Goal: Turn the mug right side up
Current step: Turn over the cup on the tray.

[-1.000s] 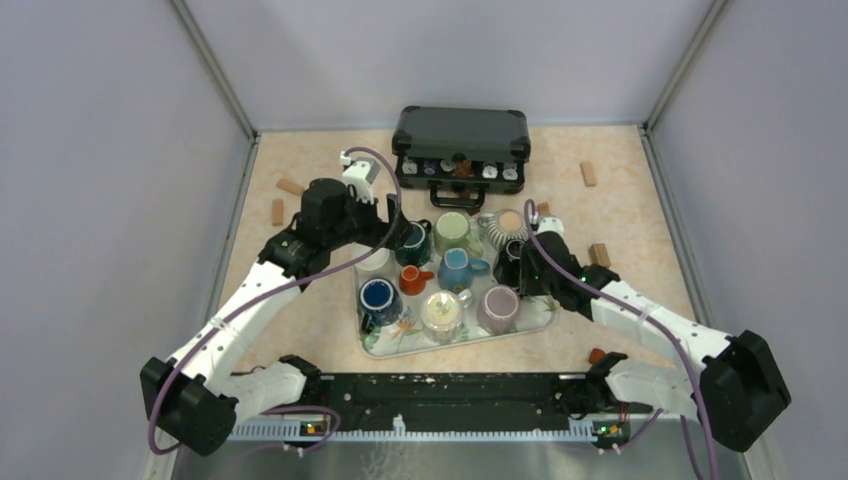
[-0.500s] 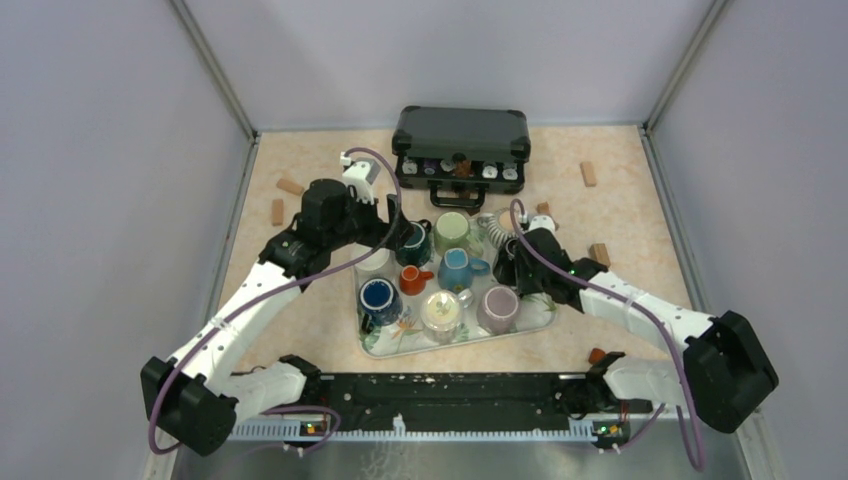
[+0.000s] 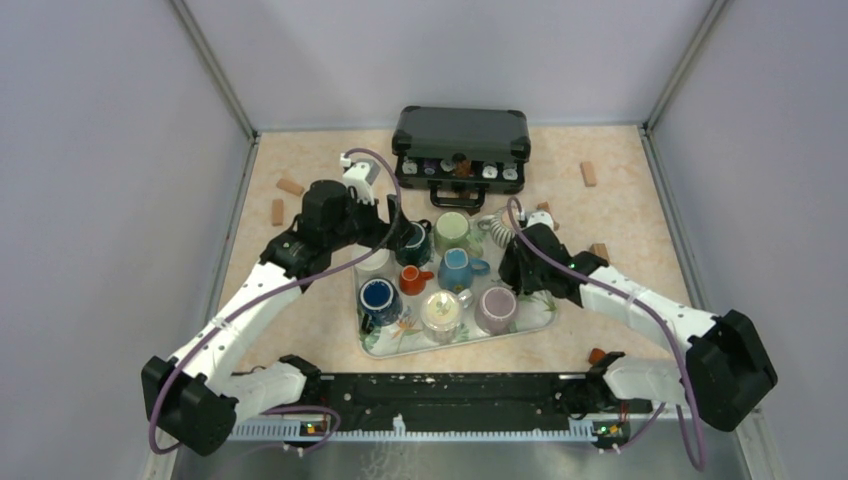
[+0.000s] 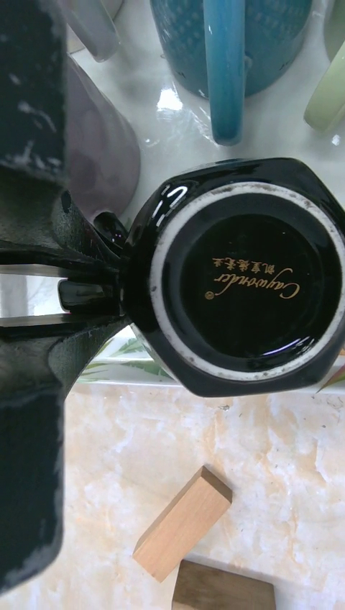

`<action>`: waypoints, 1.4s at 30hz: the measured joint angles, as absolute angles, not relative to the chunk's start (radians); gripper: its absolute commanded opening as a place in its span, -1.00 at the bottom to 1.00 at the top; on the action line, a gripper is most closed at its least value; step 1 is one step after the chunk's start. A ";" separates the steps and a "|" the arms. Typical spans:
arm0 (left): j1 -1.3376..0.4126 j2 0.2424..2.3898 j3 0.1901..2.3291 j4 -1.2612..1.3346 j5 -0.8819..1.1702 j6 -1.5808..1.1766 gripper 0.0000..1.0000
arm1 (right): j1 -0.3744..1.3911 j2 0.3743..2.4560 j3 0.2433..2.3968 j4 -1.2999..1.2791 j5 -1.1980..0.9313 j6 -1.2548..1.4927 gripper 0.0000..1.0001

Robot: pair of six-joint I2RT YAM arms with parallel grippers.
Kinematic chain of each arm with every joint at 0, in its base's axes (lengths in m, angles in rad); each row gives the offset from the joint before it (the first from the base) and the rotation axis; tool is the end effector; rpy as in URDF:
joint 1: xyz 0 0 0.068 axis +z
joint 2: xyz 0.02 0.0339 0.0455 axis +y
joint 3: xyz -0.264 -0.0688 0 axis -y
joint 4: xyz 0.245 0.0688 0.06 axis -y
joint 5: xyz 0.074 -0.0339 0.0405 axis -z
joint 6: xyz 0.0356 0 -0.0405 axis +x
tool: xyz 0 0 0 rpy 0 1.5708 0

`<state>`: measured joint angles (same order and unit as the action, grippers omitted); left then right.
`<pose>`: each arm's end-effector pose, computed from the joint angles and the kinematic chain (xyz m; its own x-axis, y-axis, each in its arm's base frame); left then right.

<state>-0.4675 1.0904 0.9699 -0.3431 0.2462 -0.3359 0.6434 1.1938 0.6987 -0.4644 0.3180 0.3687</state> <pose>0.2153 -0.1184 0.3292 -0.5851 -0.0627 -0.8085 0.4648 0.7911 -0.3977 0.1897 0.1283 0.2071 -0.7648 -0.1456 -0.6276 -0.1615 0.9864 -0.0320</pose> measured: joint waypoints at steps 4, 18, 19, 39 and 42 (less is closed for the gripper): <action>-0.467 1.089 0.960 -0.340 0.247 -0.351 0.97 | 0.648 1.172 0.727 -0.517 0.321 0.370 -1.00; -0.467 1.059 0.938 -0.307 0.285 -0.448 0.97 | 0.654 1.047 0.857 -0.728 0.349 0.412 -1.00; -0.467 1.058 0.938 -0.302 0.292 -0.454 0.97 | 0.654 1.040 0.874 -0.741 0.350 0.416 -1.00; -0.366 1.058 0.933 -0.139 0.574 -0.616 0.97 | 0.668 1.232 1.240 -0.453 0.034 0.644 -1.00; -0.314 1.058 0.916 -0.076 0.647 -0.673 0.97 | 0.671 1.310 1.240 -0.345 -0.027 0.709 -1.00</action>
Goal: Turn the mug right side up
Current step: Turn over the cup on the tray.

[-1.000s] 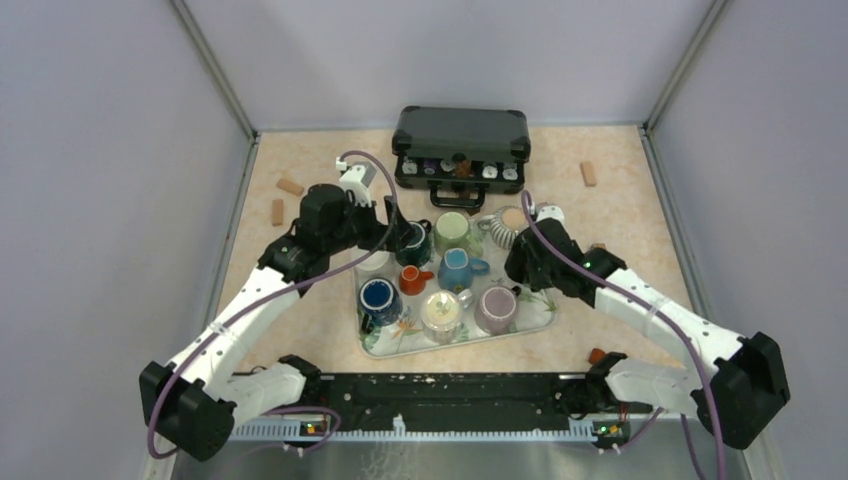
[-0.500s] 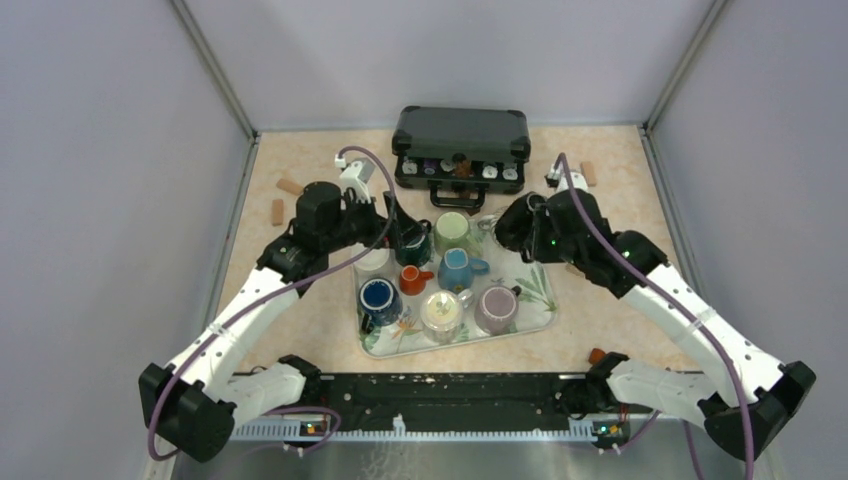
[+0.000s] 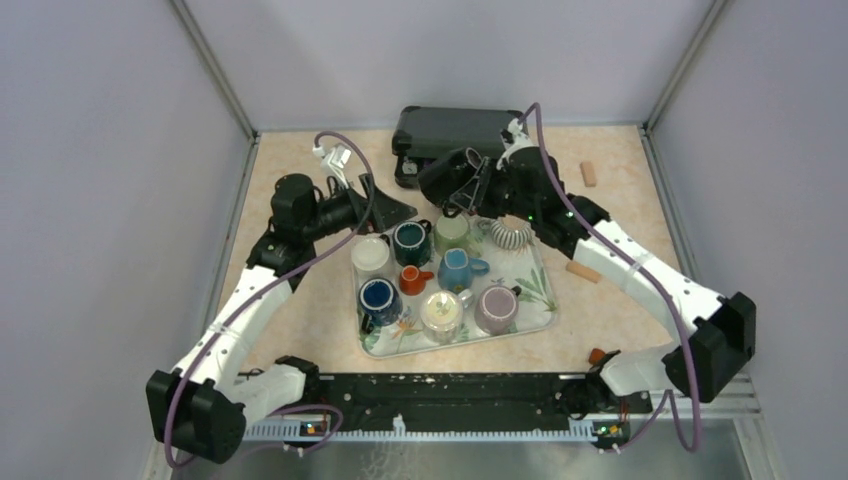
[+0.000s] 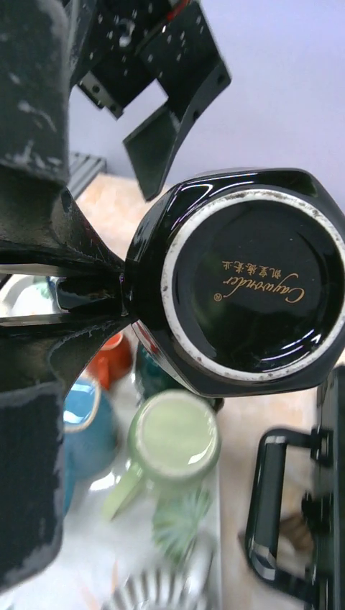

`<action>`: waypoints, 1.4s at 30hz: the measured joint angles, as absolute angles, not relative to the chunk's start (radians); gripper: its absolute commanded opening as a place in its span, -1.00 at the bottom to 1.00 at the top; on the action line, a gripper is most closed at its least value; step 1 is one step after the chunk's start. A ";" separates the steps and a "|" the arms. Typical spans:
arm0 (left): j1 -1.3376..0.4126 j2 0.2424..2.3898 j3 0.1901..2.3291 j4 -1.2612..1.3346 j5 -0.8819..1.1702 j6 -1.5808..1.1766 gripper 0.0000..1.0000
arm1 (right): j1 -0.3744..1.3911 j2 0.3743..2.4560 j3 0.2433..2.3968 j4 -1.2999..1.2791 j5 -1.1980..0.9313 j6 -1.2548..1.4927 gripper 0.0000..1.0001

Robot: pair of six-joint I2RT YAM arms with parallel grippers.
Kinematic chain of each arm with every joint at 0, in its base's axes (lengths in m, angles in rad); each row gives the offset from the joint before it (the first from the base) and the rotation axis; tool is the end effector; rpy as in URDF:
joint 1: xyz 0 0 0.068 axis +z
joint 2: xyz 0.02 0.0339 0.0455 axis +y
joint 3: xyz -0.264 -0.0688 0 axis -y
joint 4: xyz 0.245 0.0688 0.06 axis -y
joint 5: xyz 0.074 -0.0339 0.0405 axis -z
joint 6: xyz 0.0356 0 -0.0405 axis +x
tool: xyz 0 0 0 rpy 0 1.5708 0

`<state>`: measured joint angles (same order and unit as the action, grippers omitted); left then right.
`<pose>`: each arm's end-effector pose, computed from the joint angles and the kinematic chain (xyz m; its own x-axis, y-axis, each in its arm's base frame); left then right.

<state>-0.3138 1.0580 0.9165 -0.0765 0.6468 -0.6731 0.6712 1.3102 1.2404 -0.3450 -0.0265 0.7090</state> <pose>0.2231 -0.0949 0.3462 -0.6633 -0.3078 -0.6821 0.5019 0.4931 -0.7106 0.2350 0.1879 0.3672 -0.6567 0.3096 -0.6877 -0.2808 0.7459 0.6040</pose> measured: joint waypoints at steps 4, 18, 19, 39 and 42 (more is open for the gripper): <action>-0.261 1.065 0.890 0.013 0.718 -0.754 0.93 | 0.672 1.389 1.240 -0.197 -0.093 0.798 -1.00; -0.211 1.140 0.834 0.256 0.824 -1.000 0.71 | 0.673 1.513 1.240 0.247 -0.234 1.055 -1.00; -0.209 1.146 0.824 0.286 0.828 -1.024 0.69 | 0.674 1.517 1.239 0.270 -0.237 1.069 -1.00; -0.167 1.131 0.684 0.693 0.841 -1.387 0.36 | 0.725 1.561 1.204 0.549 -0.276 1.201 -1.00; -0.161 1.126 0.680 0.737 0.828 -1.424 0.32 | 0.735 1.562 1.204 0.558 -0.271 1.203 -1.00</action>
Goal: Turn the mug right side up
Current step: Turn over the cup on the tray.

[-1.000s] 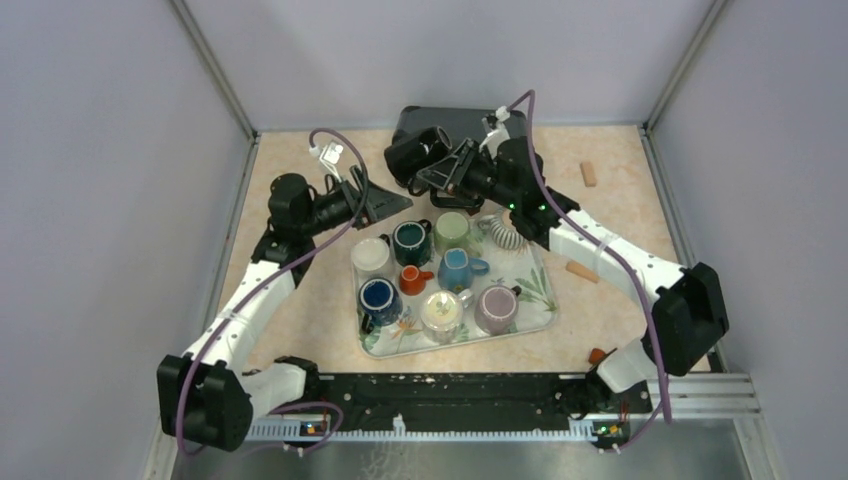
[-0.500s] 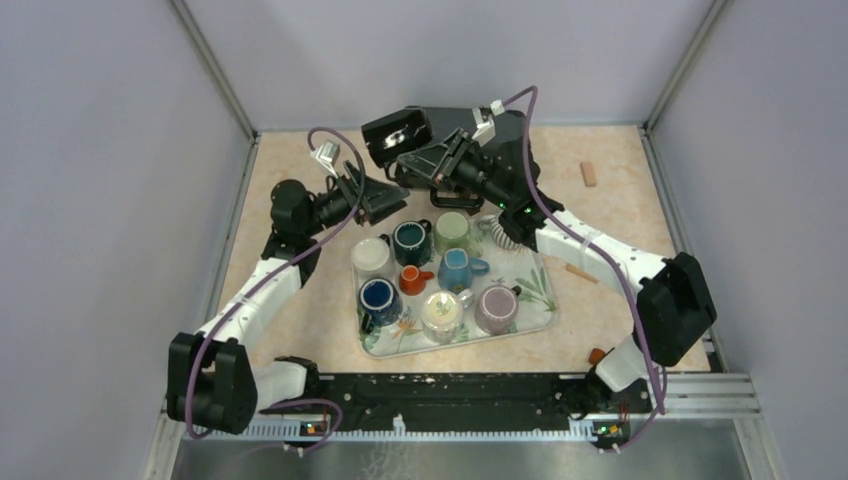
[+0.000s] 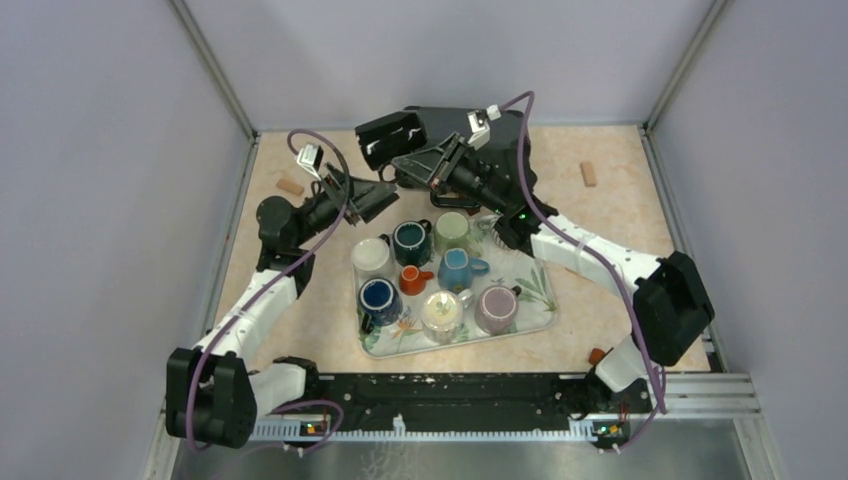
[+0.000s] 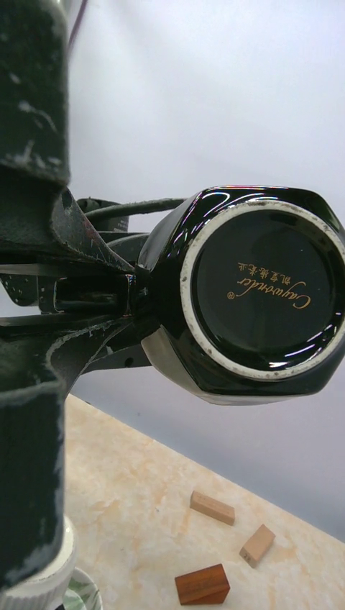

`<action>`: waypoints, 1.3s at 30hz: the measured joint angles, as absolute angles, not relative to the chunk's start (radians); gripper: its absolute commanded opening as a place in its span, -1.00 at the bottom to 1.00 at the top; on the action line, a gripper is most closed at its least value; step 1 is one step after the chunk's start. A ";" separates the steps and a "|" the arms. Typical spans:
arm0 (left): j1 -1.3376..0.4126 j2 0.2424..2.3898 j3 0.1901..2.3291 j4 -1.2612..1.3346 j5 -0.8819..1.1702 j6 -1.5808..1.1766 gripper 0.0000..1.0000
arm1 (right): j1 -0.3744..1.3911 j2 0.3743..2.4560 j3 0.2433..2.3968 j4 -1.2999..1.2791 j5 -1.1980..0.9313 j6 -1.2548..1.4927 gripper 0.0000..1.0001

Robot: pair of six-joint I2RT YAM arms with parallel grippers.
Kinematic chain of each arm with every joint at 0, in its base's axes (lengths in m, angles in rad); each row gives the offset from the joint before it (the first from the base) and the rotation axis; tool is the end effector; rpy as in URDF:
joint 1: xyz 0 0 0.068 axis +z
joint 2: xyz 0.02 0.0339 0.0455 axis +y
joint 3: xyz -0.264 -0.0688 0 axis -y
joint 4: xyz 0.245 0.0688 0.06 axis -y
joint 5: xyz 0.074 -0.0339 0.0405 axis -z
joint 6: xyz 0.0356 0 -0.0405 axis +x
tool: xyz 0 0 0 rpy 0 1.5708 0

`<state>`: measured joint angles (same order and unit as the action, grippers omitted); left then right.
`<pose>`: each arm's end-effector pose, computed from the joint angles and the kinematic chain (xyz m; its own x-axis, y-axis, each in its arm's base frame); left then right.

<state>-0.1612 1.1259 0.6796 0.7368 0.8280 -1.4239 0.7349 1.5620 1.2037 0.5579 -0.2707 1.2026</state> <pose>0.2398 -0.0656 0.3283 -0.7551 -0.5551 -0.3489 0.3975 0.0357 -0.9169 0.2713 0.2580 0.3692 -0.7313 0.5509 -0.4023 -0.4398 0.0700 0.8954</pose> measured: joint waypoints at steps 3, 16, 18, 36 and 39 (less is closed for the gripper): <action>-0.159 1.126 0.680 0.779 0.811 -1.460 0.26 | 0.748 1.567 1.204 0.569 -0.268 1.207 -1.00; -0.158 1.126 0.681 0.809 0.777 -1.495 -0.05 | 0.772 1.594 1.201 0.595 -0.247 1.216 -1.00; -0.158 1.126 0.681 0.810 0.773 -1.494 -0.08 | 0.772 1.594 1.196 0.598 -0.247 1.216 -1.00; -0.157 1.155 0.708 0.797 0.782 -1.476 -0.96 | 0.772 1.593 1.164 0.645 -0.245 1.235 -1.00; -0.156 1.155 0.733 0.745 0.796 -1.431 -1.00 | 0.770 1.592 1.161 0.645 -0.243 1.234 -0.97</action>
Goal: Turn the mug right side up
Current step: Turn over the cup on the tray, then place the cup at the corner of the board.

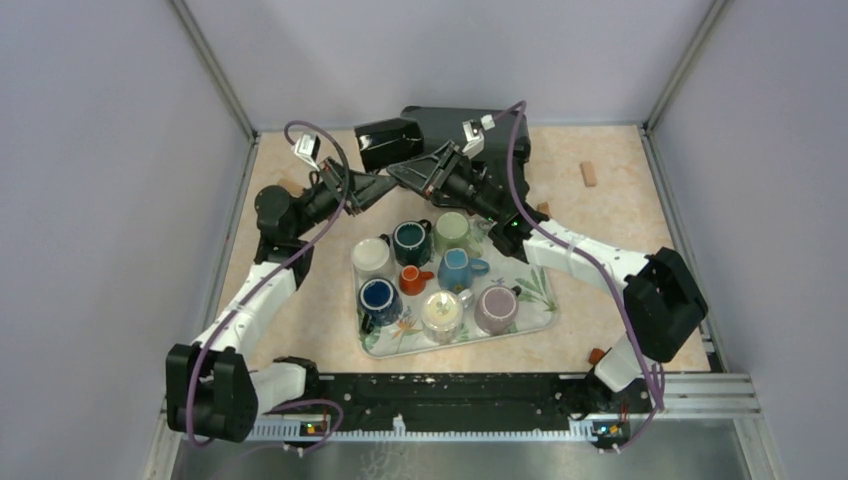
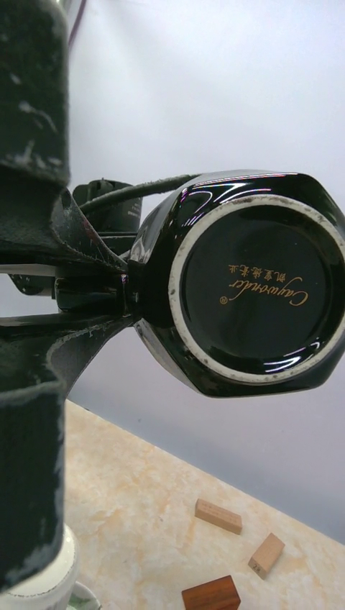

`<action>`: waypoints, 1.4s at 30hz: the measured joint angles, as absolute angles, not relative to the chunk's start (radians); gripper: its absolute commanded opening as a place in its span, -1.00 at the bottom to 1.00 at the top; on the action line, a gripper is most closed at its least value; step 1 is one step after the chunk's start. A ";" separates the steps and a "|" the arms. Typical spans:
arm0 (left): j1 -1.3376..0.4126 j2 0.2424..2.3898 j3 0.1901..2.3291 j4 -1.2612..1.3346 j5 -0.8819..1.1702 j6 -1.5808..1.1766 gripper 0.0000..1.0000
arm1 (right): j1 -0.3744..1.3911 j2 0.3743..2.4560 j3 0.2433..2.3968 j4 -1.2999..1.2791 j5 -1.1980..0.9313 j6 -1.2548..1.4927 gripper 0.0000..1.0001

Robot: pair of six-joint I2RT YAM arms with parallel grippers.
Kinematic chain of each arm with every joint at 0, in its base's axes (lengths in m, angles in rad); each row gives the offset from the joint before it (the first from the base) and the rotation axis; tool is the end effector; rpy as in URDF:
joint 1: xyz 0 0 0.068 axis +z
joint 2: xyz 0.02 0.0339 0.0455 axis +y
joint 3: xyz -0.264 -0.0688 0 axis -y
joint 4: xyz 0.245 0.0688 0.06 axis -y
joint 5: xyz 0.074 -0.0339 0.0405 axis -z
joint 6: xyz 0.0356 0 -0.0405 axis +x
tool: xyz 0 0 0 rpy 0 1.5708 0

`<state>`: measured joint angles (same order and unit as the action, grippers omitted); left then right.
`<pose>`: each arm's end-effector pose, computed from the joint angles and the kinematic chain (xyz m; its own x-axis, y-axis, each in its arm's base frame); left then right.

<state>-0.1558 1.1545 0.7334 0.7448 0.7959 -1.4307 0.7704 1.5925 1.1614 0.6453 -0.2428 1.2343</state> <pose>0.2481 -0.0647 0.3410 -0.7262 -0.5872 -0.3574 0.4197 0.0330 -0.9070 0.2664 0.2704 0.3526 -0.7469 0.5520 -0.3709 -0.4229 0.0362 0.9055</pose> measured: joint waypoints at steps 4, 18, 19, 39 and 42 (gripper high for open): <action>-0.156 1.145 0.774 0.634 0.805 -1.333 -1.00 | 0.769 1.592 1.155 0.642 -0.236 1.231 -0.32; -0.156 1.106 0.923 0.148 0.641 -0.994 -1.00 | 0.772 1.581 1.154 0.525 -0.256 1.117 0.52; -0.156 1.106 0.941 0.119 0.622 -0.972 -1.00 | 0.772 1.576 1.154 0.503 -0.255 1.105 0.57; -0.148 1.056 1.212 -0.562 0.157 -0.500 -1.00 | 0.773 1.306 1.161 -0.045 -0.123 0.733 0.98; -0.144 1.056 1.212 -0.646 0.073 -0.467 -1.00 | 0.773 1.255 1.161 -0.108 -0.084 0.692 0.98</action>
<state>-0.1440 1.0557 1.2118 -0.6464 0.0727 -0.4675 0.7727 1.2549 1.1610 -0.1081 -0.0845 0.6918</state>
